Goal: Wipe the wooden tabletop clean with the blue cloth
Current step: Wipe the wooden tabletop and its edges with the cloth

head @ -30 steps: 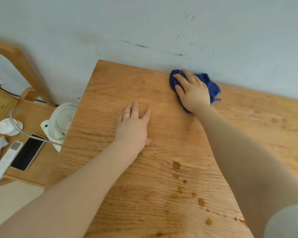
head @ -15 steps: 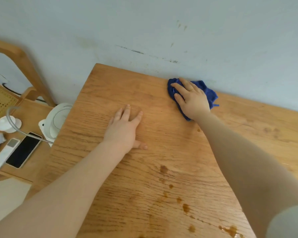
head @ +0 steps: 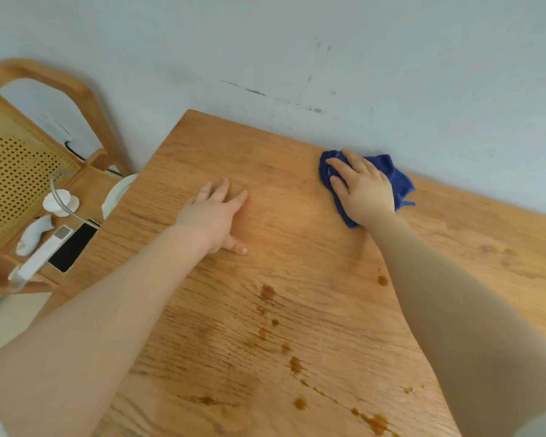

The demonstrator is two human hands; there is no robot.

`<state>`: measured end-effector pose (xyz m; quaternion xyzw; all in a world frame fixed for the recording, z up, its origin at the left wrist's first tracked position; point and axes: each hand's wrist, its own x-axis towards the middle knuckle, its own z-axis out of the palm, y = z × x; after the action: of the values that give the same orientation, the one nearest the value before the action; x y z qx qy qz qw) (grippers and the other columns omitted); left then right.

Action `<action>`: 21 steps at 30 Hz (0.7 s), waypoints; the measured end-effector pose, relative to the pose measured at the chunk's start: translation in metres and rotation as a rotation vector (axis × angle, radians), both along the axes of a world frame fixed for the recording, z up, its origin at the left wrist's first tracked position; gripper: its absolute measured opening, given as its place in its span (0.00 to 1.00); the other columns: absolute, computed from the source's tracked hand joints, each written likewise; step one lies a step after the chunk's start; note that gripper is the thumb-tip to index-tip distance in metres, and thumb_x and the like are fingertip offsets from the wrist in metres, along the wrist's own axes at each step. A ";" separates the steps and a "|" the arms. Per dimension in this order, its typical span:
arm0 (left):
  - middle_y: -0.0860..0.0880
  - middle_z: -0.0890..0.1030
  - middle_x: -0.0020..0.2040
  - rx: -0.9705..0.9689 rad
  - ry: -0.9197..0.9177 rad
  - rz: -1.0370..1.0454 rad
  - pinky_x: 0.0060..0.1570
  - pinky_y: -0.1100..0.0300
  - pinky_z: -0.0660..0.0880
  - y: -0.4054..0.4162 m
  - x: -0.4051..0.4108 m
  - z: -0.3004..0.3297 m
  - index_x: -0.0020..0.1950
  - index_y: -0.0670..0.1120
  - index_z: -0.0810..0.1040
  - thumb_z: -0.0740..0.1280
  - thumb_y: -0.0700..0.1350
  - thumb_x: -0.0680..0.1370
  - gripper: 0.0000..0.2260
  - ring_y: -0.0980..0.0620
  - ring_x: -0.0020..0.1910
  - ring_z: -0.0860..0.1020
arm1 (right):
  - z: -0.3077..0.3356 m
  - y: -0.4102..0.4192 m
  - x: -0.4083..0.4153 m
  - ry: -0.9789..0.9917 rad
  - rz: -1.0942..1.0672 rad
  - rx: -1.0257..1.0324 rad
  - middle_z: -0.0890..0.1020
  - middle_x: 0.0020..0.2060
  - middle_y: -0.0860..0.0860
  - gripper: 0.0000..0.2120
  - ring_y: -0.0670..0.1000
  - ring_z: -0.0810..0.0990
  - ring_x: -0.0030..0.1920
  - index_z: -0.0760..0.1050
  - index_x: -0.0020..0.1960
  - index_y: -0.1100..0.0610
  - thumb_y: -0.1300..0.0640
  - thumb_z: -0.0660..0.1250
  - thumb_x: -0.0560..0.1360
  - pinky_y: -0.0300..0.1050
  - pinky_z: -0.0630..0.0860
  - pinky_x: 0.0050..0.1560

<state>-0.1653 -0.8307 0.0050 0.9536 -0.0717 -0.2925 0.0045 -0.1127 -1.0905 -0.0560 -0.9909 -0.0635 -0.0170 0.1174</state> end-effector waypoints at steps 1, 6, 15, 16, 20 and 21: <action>0.50 0.37 0.77 0.022 -0.038 -0.001 0.74 0.48 0.47 -0.002 -0.003 0.001 0.76 0.55 0.39 0.70 0.61 0.69 0.48 0.44 0.76 0.40 | -0.001 0.000 0.004 0.010 -0.032 -0.010 0.61 0.74 0.50 0.20 0.55 0.59 0.72 0.64 0.71 0.47 0.46 0.51 0.80 0.55 0.59 0.69; 0.49 0.39 0.77 -0.094 -0.141 -0.093 0.73 0.49 0.50 -0.039 -0.024 0.004 0.77 0.51 0.45 0.66 0.55 0.76 0.38 0.46 0.76 0.43 | -0.002 0.001 -0.055 -0.047 0.173 0.065 0.68 0.70 0.53 0.22 0.59 0.66 0.69 0.71 0.67 0.49 0.45 0.50 0.78 0.57 0.64 0.64; 0.43 0.45 0.78 -0.043 -0.129 -0.113 0.74 0.53 0.46 -0.093 -0.034 -0.010 0.77 0.41 0.46 0.63 0.71 0.66 0.52 0.46 0.76 0.45 | -0.006 -0.040 -0.036 -0.072 0.181 0.042 0.70 0.68 0.53 0.23 0.59 0.70 0.66 0.72 0.66 0.49 0.43 0.51 0.76 0.58 0.69 0.62; 0.42 0.44 0.77 -0.033 -0.119 -0.109 0.74 0.53 0.46 -0.095 -0.036 -0.012 0.77 0.41 0.44 0.64 0.71 0.66 0.53 0.46 0.76 0.45 | -0.006 -0.043 -0.023 -0.050 0.099 0.035 0.68 0.70 0.53 0.22 0.58 0.68 0.68 0.70 0.67 0.48 0.43 0.51 0.77 0.57 0.67 0.64; 0.44 0.38 0.77 -0.104 -0.075 -0.050 0.74 0.55 0.45 -0.098 -0.039 -0.015 0.76 0.42 0.40 0.66 0.68 0.67 0.53 0.47 0.76 0.42 | -0.008 -0.041 -0.024 0.008 0.006 0.003 0.62 0.73 0.51 0.19 0.56 0.60 0.72 0.65 0.70 0.47 0.47 0.53 0.80 0.55 0.60 0.67; 0.45 0.38 0.77 -0.121 -0.075 -0.033 0.73 0.55 0.45 -0.097 -0.039 -0.015 0.77 0.42 0.40 0.66 0.67 0.67 0.53 0.48 0.76 0.41 | -0.006 -0.038 -0.036 -0.004 0.044 0.021 0.63 0.73 0.51 0.19 0.56 0.62 0.71 0.67 0.69 0.48 0.47 0.52 0.80 0.55 0.61 0.66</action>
<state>-0.2044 -0.9276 -0.0096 0.9605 -0.1051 -0.2520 0.0545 -0.1490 -1.1284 -0.0620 -0.9880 -0.0852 -0.0171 0.1278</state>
